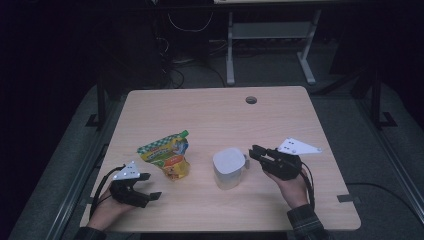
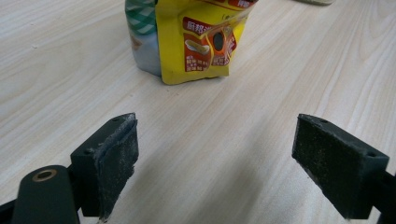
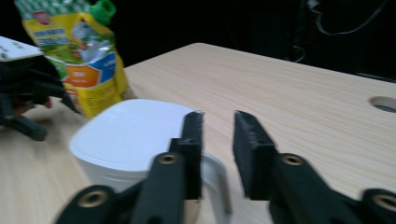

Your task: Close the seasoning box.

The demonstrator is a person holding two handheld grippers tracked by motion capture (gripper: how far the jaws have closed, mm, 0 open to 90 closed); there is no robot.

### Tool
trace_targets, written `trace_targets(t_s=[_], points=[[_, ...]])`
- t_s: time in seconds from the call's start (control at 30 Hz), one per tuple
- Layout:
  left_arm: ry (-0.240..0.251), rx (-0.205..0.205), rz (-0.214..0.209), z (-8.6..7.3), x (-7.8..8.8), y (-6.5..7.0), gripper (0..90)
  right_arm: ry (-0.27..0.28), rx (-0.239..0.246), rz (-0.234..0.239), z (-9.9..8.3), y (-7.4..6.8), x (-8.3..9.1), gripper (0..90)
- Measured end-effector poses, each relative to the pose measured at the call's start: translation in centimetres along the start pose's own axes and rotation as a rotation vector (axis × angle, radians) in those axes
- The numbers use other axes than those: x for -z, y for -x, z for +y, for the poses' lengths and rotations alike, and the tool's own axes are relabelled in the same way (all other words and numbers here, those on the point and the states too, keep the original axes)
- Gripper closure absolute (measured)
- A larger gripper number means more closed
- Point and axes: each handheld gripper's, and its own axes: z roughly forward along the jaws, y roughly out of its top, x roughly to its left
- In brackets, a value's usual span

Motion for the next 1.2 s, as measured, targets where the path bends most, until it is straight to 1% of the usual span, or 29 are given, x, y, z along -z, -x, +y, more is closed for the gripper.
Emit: trace_targets(t_s=[0.1,0.17,0.23,0.27,0.3,0.37,0.43,0.47,0.53,0.67,0.77,0.87,0.93,0.97,1.03,1.1,1.2], points=[[-0.002,-0.003,-0.003,0.1,-0.1,0.0,14.4,-0.004,-0.002,-0.03,-0.3,0.4,0.3,63.5],[-0.005,-0.003,-0.008,0.1,-0.2,0.0,14.5,-0.011,-0.012,-0.038,-0.5,0.7,0.6,59.9],[-0.007,-0.003,-0.01,0.0,-0.2,0.0,14.4,-0.005,-0.013,-0.05,-0.7,0.9,0.8,56.1],[-0.007,-0.003,-0.01,0.0,-0.2,0.0,14.4,-0.005,-0.013,-0.05,-0.7,0.9,0.8,56.1],[-0.006,-0.007,-0.01,0.0,-0.1,0.0,14.4,-0.015,-0.012,-0.068,-1.1,1.2,1.1,50.6],[0.001,-0.001,-0.008,-0.1,0.0,0.0,14.4,-0.025,-0.018,-0.078,-1.5,1.4,1.2,45.4],[0.002,0.002,-0.008,0.0,0.1,-0.1,14.4,-0.046,-0.016,-0.085,-1.9,1.4,1.2,43.2],[0.003,0.002,-0.007,0.0,0.1,-0.1,14.4,-0.055,-0.005,-0.09,-2.2,1.4,1.3,41.2],[0.005,0.003,-0.009,0.0,0.1,-0.1,14.4,-0.084,0.006,-0.105,-2.8,1.5,1.5,35.5],[0.002,0.001,-0.009,0.0,0.1,-0.1,14.4,-0.109,-0.01,-0.138,-3.6,1.7,2.1,28.3],[0.006,0.006,-0.01,-0.1,0.1,-0.1,14.4,-0.116,-0.026,-0.167,-4.1,2.0,2.6,23.9],[0.005,0.005,-0.008,-0.1,0.1,-0.1,14.4,-0.125,-0.044,-0.171,-4.9,2.1,3.0,18.4],[0.007,0.005,-0.007,-0.1,0.1,-0.1,14.3,-0.136,-0.038,-0.18,-5.3,2.0,3.1,15.0],[0.005,0.004,-0.006,-0.1,0.1,-0.1,14.3,-0.152,-0.042,-0.181,-5.7,1.9,3.2,14.1],[0.004,0.0,-0.005,-0.2,0.1,0.0,14.3,-0.169,-0.036,-0.188,-6.0,1.8,3.3,13.6],[0.005,-0.003,-0.002,-0.2,0.1,0.0,14.2,-0.197,-0.03,-0.196,-6.5,1.7,3.4,13.1],[0.002,0.003,-0.001,-0.3,0.2,0.1,14.2,-0.222,-0.044,-0.208,-7.0,1.6,3.8,12.5]])
